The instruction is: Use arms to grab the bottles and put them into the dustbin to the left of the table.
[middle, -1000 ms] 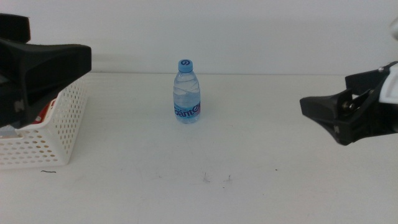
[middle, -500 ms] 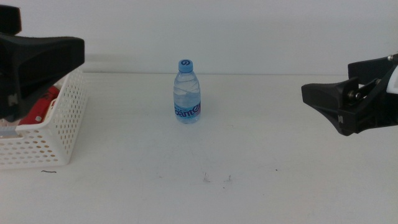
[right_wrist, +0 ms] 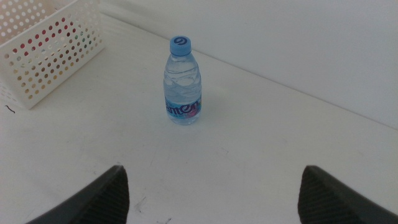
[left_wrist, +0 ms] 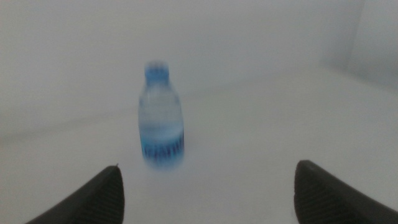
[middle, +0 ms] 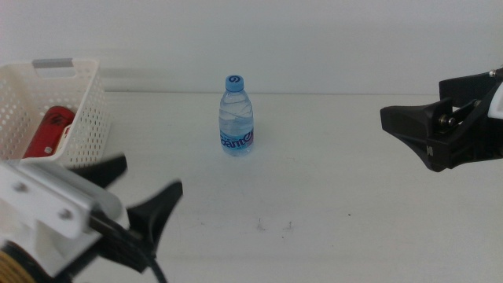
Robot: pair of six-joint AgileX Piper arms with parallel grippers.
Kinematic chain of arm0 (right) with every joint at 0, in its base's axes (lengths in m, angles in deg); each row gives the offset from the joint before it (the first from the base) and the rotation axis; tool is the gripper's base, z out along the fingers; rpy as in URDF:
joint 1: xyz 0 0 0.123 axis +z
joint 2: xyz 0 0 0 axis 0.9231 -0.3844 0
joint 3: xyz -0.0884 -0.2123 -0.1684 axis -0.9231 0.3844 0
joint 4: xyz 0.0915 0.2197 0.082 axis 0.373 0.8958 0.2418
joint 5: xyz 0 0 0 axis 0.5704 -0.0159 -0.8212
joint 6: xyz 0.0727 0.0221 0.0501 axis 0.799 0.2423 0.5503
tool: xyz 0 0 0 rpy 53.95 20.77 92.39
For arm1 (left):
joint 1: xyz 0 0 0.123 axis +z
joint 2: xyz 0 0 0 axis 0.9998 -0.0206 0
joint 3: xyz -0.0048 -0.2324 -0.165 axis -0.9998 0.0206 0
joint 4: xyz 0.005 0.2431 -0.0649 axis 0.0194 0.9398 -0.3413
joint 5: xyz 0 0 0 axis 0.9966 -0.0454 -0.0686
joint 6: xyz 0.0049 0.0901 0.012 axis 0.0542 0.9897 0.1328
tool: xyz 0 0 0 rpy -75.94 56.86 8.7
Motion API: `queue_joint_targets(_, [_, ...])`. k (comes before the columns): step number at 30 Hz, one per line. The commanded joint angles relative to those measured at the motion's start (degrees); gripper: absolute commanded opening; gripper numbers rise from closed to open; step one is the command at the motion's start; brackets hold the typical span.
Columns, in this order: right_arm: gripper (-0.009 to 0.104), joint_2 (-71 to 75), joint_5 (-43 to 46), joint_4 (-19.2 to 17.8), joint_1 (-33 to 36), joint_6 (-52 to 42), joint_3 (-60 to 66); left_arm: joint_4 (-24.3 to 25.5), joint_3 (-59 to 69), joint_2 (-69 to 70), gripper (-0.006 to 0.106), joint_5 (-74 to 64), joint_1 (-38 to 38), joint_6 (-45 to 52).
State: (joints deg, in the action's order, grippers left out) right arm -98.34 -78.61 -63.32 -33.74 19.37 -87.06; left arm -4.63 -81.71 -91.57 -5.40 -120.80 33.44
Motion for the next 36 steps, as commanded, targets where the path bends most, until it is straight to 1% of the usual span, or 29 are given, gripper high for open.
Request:
queue_joint_targets(1, [0.088, 0.30, 0.53, -0.33, -0.39, -0.01, 0.25, -0.42, 2.38, -3.71, 0.094, 4.98, -0.07, -1.81])
queue_joint_targets(3, [0.088, 0.30, 0.53, -0.33, -0.39, -0.01, 0.25, -0.60, 2.50, -8.56, 0.094, 9.27, -0.07, -0.25])
queue_joint_targets(8, [0.088, 0.30, 0.53, -0.33, -0.39, 0.07, 0.25, -3.80, 0.92, -27.43, 0.094, 25.95, -0.07, -0.41])
queue_joint_targets(11, [0.088, 0.30, 0.53, -0.33, -0.39, 0.07, 0.25, -3.55, -2.34, -39.40, 0.094, 36.56, 0.84, -1.81])
queue_joint_targets(14, [0.088, 0.30, 0.53, -0.33, -0.39, 0.07, 0.25, -2.35, -7.56, -49.51, 0.094, 40.66, 2.41, -5.22])
queue_joint_targets(18, [0.088, 0.30, 0.53, -0.33, -0.39, 0.07, 0.25, 2.08, -15.49, -57.89, 0.094, 40.65, 5.10, -5.22])
queue_joint_targets(22, [0.088, 0.30, 0.53, -0.33, -0.39, 0.07, 0.25, 7.47, -24.51, -64.46, 0.094, 36.77, 7.98, -7.92])
queue_joint_targets(24, [0.088, 0.30, 0.53, -0.33, -0.39, 0.07, 0.25, 9.21, -29.09, -66.96, 0.094, 34.76, 9.07, -8.32])
queue_joint_targets(27, [0.088, 0.30, 0.53, -0.33, -0.39, 0.07, 0.25, 10.47, -34.85, -70.21, 0.094, 31.41, 9.65, -8.32])
queue_joint_targets(32, [0.088, 0.30, 0.53, -0.33, -0.39, 0.07, 0.25, 10.47, -43.85, -75.52, 0.094, 25.98, 9.65, -8.32])
queue_joint_targets(36, [0.088, 0.30, 0.53, -0.33, -0.39, 0.07, 0.25, 10.47, -49.73, -79.18, 0.094, 25.46, 9.65, -8.32])
